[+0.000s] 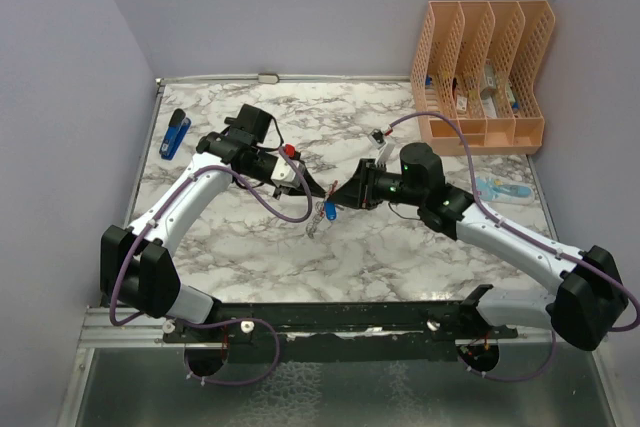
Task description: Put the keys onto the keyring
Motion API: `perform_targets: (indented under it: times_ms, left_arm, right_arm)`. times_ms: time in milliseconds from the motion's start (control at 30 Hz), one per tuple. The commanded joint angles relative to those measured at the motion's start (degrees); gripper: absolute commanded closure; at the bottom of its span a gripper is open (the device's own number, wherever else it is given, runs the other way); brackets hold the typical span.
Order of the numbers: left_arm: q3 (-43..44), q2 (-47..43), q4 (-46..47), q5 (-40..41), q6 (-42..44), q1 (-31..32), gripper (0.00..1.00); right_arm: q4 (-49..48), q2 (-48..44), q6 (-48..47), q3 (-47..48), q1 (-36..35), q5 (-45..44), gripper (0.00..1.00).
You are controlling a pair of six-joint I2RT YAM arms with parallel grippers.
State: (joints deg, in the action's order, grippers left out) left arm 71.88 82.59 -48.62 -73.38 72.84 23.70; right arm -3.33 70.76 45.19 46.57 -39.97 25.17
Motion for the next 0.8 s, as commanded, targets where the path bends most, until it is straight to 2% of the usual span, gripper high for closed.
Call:
perform_targets:
  times_ms: [0, 233, 367, 533, 633, 733, 767]
  left_arm:
    - [-0.05, -0.64, -5.07, -7.43, 4.04, 0.49, 1.0]
    - [0.02, 1.09, -5.99, -9.56, 4.5, 0.38, 1.0]
    - [0.1, 2.06, -6.72, -10.8, 4.59, 0.42, 1.0]
    - [0.47, 3.88, -8.72, -12.84, 4.62, 0.38, 1.0]
    - [1.89, 5.92, -14.91, -14.55, 10.1, 0.38, 1.0]
    - [4.98, 10.13, -29.91, -17.35, 24.3, 0.38, 1.0]
    - [5.34, 11.58, -31.75, -18.49, 23.57, 0.43, 1.0]
  right_arm:
    - [7.4, -4.11, -6.25, 5.25, 0.09, -1.7, 0.74]
    - [16.55, -12.18, -14.44, 8.44, 0.06, -5.12, 0.72]
    - [15.88, -15.82, -21.41, 7.74, 0.09, -2.61, 0.7]
    - [11.08, -16.05, -29.1, 5.07, 0.07, 2.76, 0.65]
    - [8.41, -14.99, -32.23, 3.15, 0.11, 3.38, 0.67]
    - [4.73, -14.03, -34.07, 1.16, 0.04, 4.58, 0.71]
    - [3.7, -13.79, -34.49, 0.63, 0.02, 4.91, 0.72]
